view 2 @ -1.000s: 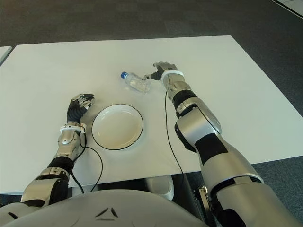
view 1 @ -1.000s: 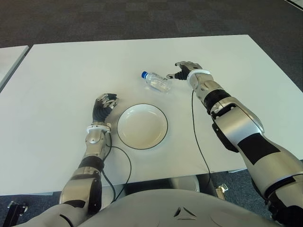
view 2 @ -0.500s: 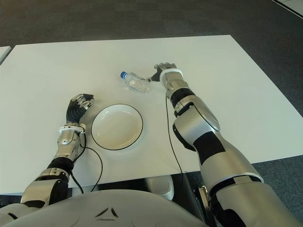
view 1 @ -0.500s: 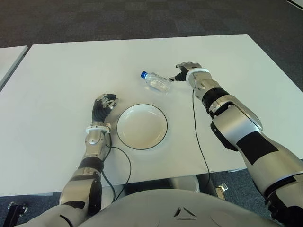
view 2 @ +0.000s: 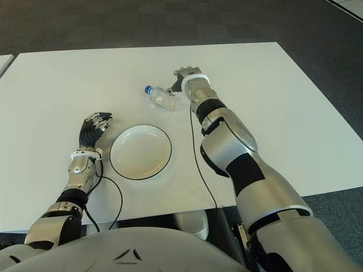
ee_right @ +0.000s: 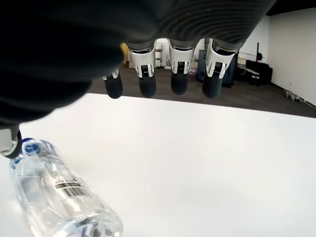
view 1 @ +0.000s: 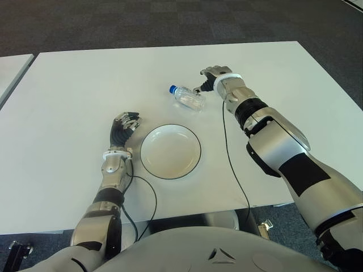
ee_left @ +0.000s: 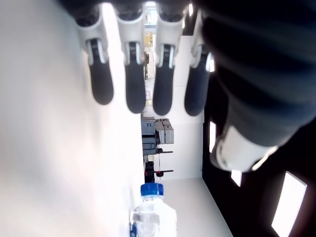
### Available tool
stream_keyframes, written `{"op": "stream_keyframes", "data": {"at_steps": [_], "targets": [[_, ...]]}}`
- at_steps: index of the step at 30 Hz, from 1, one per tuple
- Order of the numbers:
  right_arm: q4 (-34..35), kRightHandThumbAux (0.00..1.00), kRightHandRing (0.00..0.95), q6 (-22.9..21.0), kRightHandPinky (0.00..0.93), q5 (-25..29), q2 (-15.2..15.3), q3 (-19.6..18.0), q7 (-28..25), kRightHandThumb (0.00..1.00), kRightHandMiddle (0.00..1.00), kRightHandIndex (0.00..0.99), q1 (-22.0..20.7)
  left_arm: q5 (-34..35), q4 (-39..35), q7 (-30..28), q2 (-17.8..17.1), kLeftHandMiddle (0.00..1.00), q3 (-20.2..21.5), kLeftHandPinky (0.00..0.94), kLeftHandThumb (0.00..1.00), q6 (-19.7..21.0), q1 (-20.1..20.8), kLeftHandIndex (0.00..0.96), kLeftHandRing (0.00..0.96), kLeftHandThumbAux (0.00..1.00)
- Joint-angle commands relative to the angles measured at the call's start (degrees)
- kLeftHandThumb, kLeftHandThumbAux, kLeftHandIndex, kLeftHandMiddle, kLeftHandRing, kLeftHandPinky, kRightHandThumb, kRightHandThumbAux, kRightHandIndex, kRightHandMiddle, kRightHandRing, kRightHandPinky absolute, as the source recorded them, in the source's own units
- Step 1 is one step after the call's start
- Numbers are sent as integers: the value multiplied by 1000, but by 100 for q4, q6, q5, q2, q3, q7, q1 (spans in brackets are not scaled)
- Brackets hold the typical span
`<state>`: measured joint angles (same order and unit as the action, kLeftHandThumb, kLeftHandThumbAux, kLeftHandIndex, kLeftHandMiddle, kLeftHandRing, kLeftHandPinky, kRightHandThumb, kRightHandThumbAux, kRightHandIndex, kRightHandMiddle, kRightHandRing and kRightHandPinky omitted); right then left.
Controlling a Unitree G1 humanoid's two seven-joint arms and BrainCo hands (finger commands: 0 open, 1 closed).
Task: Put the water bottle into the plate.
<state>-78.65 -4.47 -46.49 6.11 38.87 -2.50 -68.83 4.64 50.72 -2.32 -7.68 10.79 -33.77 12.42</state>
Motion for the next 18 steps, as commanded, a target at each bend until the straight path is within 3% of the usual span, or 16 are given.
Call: {"op": "stream_keyframes", "data": {"at_steps": [1, 10, 18], "targets": [[-26, 274, 0, 37, 0, 161, -85, -176, -2, 481, 0, 0, -4, 30, 135, 82, 78, 342, 40, 370, 698, 294, -250, 410, 343, 725], [12, 278, 0, 161, 0, 431, -181, -527, 323, 500, 0, 0, -15, -2, 102, 49, 64, 336, 28, 348, 694, 141, -323, 409, 335, 725], [21, 291, 0, 174, 0, 555, -209, -749, 315, 506, 0, 0, -451, 30, -21, 42, 58, 337, 27, 355, 692, 302, -371, 409, 332, 725]]}}
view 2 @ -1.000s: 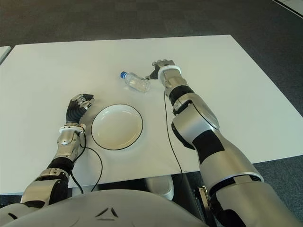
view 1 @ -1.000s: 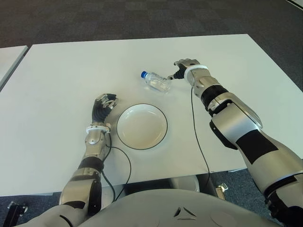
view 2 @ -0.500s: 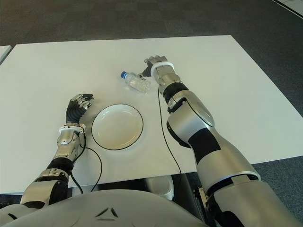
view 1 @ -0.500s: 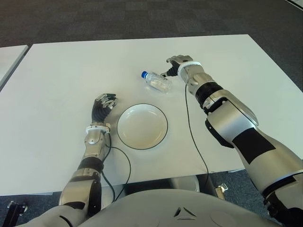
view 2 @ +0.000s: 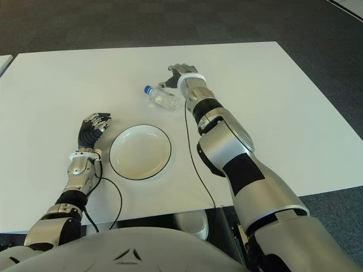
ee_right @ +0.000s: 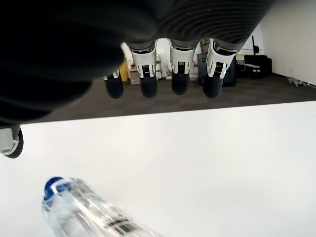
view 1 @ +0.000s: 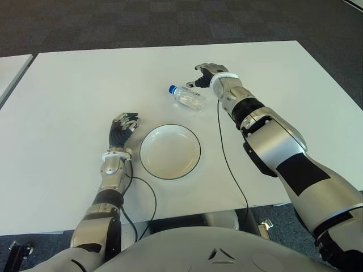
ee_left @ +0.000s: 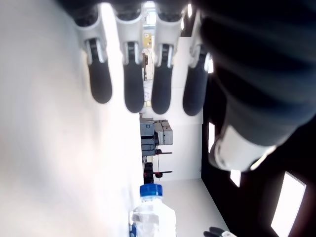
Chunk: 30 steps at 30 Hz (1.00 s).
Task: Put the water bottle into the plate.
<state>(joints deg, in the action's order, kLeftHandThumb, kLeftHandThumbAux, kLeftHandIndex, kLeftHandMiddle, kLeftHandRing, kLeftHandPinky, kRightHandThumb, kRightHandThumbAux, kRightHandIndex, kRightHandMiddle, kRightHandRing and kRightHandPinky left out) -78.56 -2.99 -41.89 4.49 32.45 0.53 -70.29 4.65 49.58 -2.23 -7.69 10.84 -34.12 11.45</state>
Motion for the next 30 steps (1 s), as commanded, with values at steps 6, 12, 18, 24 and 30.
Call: {"op": "stream_keyframes", "data": {"at_steps": [6, 12, 18, 24, 30], "targets": [[19, 290, 0, 18, 0, 134, -72, -188, 69, 507, 0, 0, -511, 72, 67, 36, 71, 339, 49, 361, 696, 351, -305, 410, 336, 724], [15, 279, 0, -15, 0, 180, -168, -286, 89, 507, 0, 0, -575, 34, 52, 48, 57, 339, 25, 359, 698, 326, -326, 410, 338, 724], [6, 269, 0, -78, 0, 254, -381, -354, 123, 516, 0, 0, -521, -26, -23, 49, 29, 340, -11, 364, 695, 212, -393, 410, 341, 724], [-26, 269, 0, -76, 0, 307, -543, -433, 176, 522, 0, 0, -293, -32, -182, 92, 23, 345, -10, 371, 693, 277, -491, 409, 347, 725], [-60, 269, 0, -55, 0, 290, -689, -442, 107, 524, 0, 0, -41, 3, -362, 128, 45, 344, 15, 362, 696, 348, -589, 411, 344, 724]]}}
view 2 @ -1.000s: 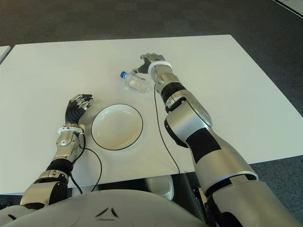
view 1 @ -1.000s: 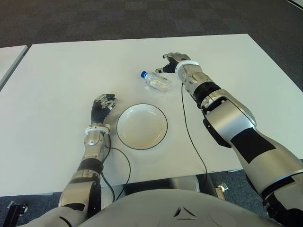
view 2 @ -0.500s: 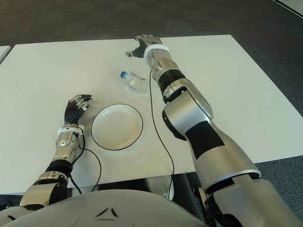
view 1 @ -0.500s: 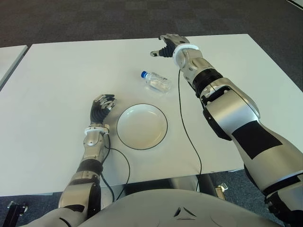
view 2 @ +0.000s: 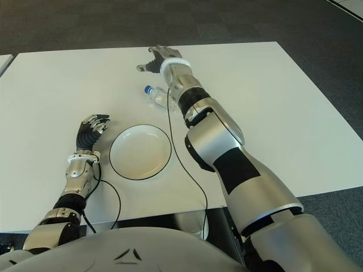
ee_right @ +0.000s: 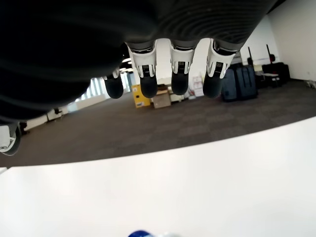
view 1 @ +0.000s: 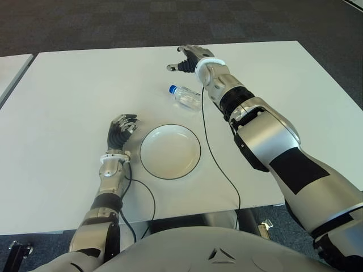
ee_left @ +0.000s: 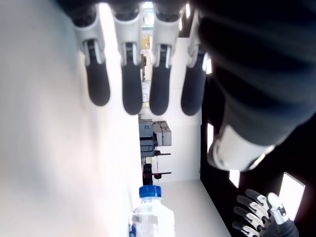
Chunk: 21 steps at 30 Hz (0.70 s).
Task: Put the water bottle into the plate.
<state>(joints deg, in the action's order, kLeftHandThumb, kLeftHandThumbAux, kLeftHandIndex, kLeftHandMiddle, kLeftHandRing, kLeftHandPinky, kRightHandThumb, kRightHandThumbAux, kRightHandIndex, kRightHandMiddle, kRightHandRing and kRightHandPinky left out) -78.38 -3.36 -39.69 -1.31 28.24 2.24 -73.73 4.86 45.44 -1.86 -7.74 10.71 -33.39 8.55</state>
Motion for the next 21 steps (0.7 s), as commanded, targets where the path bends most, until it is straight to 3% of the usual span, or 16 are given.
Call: {"op": "stream_keyframes", "data": {"at_steps": [1, 21], "targets": [[-81, 270, 0, -18, 0, 63, -126, -12, -81, 524, 0, 0, 334, -11, 18, 95, 55, 346, 31, 360, 697, 288, -317, 411, 343, 724], [-133, 313, 0, -97, 0, 17, -406, 39, -495, 500, 0, 0, 936, 190, -1031, 160, 208, 341, 110, 367, 699, 744, -894, 410, 333, 724]]}}
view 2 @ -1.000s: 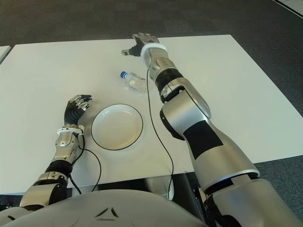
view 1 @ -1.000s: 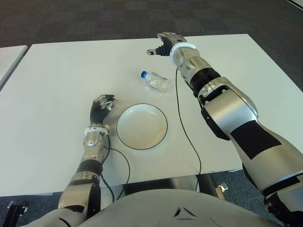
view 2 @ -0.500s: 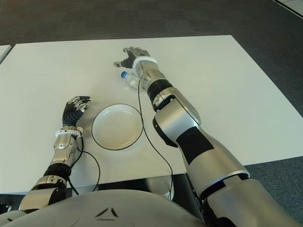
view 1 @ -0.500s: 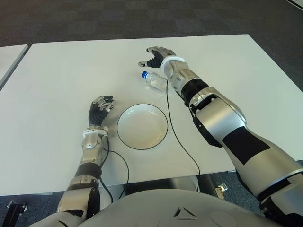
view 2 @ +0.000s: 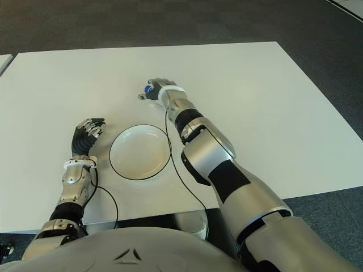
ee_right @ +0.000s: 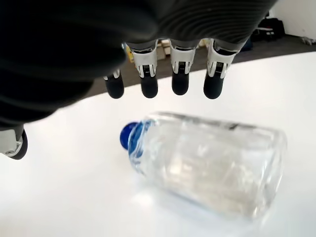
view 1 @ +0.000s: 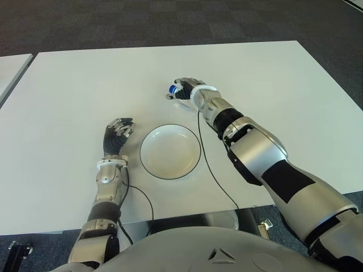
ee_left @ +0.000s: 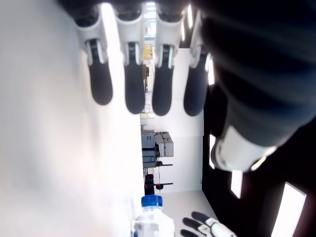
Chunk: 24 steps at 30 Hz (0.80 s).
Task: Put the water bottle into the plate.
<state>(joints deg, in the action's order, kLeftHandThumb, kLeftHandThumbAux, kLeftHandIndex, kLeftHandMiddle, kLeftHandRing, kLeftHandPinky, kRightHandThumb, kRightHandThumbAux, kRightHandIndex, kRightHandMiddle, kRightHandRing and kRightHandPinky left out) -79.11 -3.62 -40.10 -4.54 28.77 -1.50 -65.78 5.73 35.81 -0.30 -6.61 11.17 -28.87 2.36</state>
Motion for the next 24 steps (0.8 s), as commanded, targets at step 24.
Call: {"op": "stream_keyframes", "data": {"at_steps": [24], "targets": [[-25, 371, 0, -224, 0, 1423, -185, -1530, -574, 460, 0, 0, 302, 172, -386, -188, 31, 323, 161, 352, 697, 273, -600, 409, 325, 724]]}}
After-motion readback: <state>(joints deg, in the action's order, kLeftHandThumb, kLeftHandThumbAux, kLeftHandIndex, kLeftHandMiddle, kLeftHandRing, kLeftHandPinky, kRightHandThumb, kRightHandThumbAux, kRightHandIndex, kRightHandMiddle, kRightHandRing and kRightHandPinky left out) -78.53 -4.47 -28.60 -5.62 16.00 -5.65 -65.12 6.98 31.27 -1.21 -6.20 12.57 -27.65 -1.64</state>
